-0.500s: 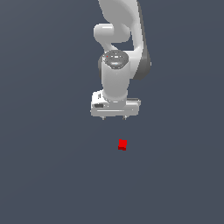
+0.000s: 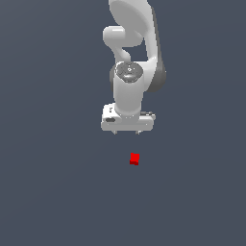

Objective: Pick up the red cube and move it to a goal position.

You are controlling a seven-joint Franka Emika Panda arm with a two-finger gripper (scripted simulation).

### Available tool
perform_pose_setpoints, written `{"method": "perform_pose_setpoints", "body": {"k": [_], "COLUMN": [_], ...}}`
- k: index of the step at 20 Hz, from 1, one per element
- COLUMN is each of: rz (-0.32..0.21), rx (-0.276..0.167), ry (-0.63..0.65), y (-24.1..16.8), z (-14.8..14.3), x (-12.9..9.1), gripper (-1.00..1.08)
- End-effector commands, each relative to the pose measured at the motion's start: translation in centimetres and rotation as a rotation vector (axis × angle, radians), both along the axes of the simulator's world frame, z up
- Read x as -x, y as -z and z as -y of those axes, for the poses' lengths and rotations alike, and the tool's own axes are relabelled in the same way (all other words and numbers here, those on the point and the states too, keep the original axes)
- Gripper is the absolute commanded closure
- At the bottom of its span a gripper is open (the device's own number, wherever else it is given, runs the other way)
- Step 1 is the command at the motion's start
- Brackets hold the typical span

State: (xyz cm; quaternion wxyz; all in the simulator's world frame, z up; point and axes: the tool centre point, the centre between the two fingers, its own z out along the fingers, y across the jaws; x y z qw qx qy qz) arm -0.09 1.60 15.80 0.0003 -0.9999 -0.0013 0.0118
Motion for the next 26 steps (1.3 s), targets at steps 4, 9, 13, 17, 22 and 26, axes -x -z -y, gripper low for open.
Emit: {"method": "perform_pose_setpoints", "body": {"k": [4,9,13,17,22,26], "rz": [0.004,0.01,0.015,0.019,0.022,0.023], "rx": [0.001,0.001,0.002,0.003,0.003,0.003], "ry": [0.034,0.079,0.117,0.145,0.167,0.176], "y": [2.8,6.3,9.3,11.4,13.1,13.7], "z": [-0.9,-2.0,-2.8,-3.4,-3.9,-4.0], "x": [-1.0,-2.5,-3.8,-4.9,-5.8,-6.2], "gripper": [-0.92,-0.92,-0.92,-0.92,-0.92,-0.92]}}
